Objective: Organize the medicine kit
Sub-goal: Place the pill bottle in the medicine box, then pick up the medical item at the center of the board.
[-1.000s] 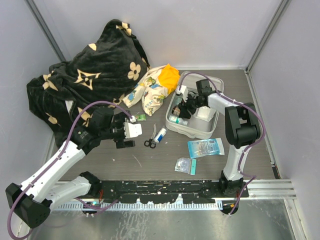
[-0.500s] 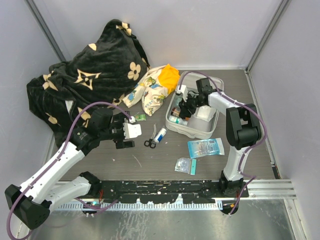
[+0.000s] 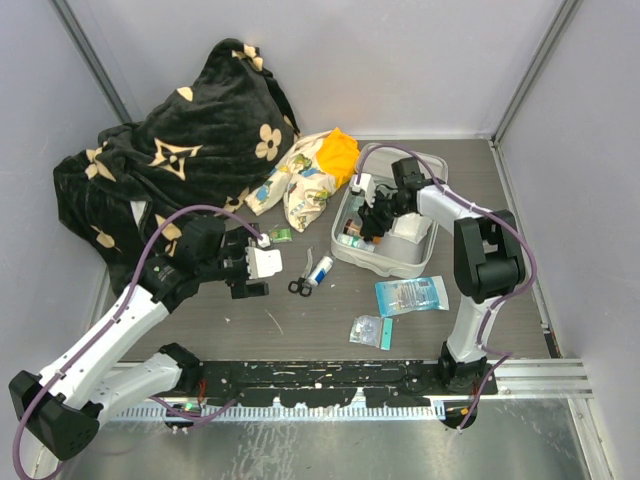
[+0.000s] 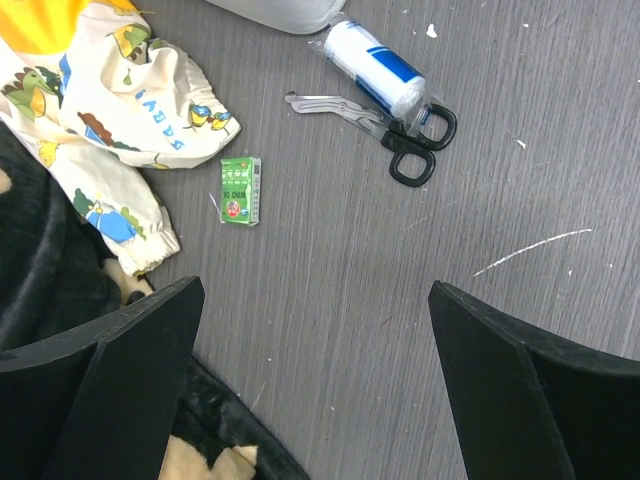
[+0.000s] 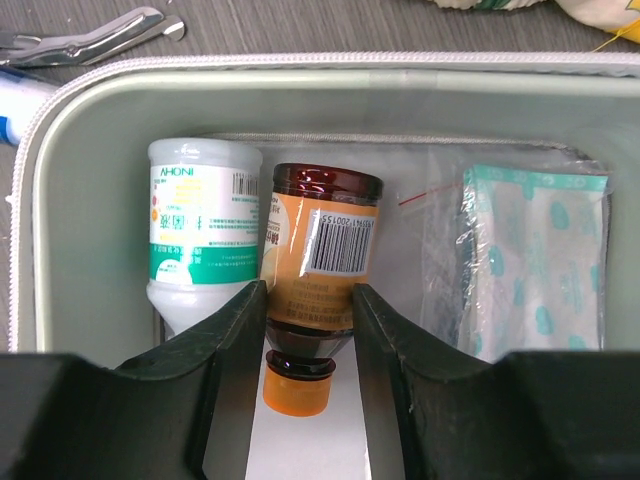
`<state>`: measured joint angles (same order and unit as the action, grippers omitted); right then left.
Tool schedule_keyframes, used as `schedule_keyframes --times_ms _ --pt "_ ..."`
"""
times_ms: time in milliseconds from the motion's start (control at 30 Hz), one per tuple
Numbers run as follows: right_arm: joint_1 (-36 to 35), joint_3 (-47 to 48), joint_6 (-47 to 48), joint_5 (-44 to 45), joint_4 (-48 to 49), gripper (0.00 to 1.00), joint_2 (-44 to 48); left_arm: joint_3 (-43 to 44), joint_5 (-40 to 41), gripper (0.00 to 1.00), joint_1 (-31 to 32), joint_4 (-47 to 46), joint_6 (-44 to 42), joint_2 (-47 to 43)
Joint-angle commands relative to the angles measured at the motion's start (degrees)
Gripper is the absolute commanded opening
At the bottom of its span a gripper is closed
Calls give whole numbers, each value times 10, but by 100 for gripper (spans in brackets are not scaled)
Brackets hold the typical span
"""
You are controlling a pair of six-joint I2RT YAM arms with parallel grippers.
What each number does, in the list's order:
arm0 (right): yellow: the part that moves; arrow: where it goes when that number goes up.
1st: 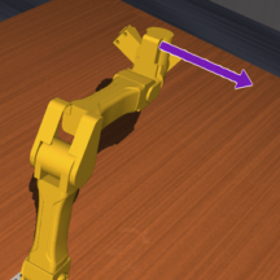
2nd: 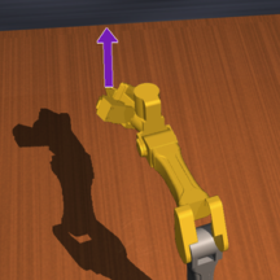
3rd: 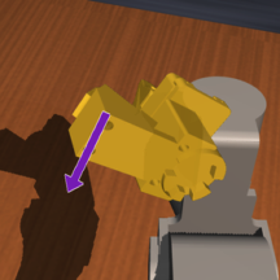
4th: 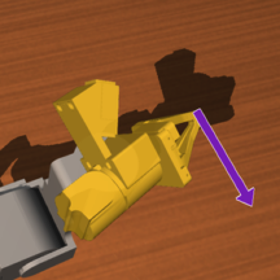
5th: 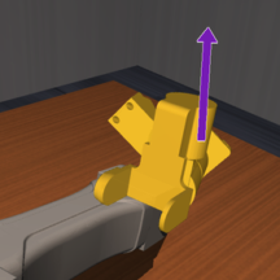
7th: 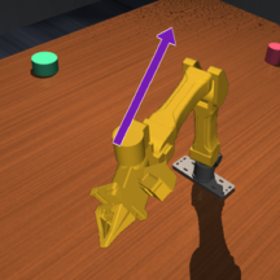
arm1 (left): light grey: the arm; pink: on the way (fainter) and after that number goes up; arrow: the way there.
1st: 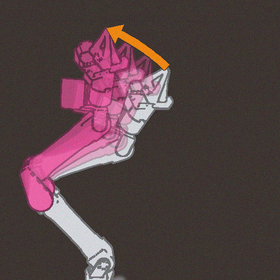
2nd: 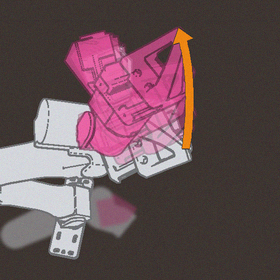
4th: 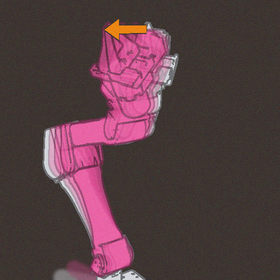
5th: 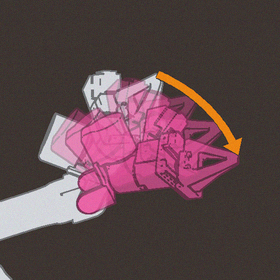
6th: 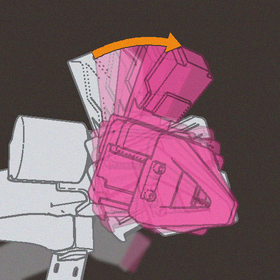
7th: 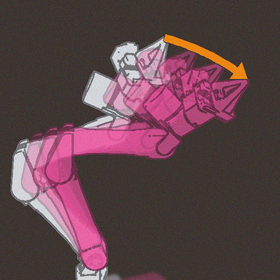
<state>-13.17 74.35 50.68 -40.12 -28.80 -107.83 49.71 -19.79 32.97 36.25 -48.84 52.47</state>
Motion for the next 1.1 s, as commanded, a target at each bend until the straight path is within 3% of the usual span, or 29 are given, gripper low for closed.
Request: schedule_keyframes --times_ms 0,300,600,767,1067 --pt "-3 2 2 -8 -17 47 54 -2 -8 98 -3 -33 12 -6" --pt "-3 29 -154 5 31 66 111 -1 17 98 -3 -65 99 44" --pt "-2 -2 -343 138 59 77 219 31 3 99 13 -97 260 163" --pt "11 -62 -385 169 70 81 294 12 39 99 57 -174 322 214" --pt "53 -206 -399 186 131 85 418 55 90 92 94 -231 381 342"
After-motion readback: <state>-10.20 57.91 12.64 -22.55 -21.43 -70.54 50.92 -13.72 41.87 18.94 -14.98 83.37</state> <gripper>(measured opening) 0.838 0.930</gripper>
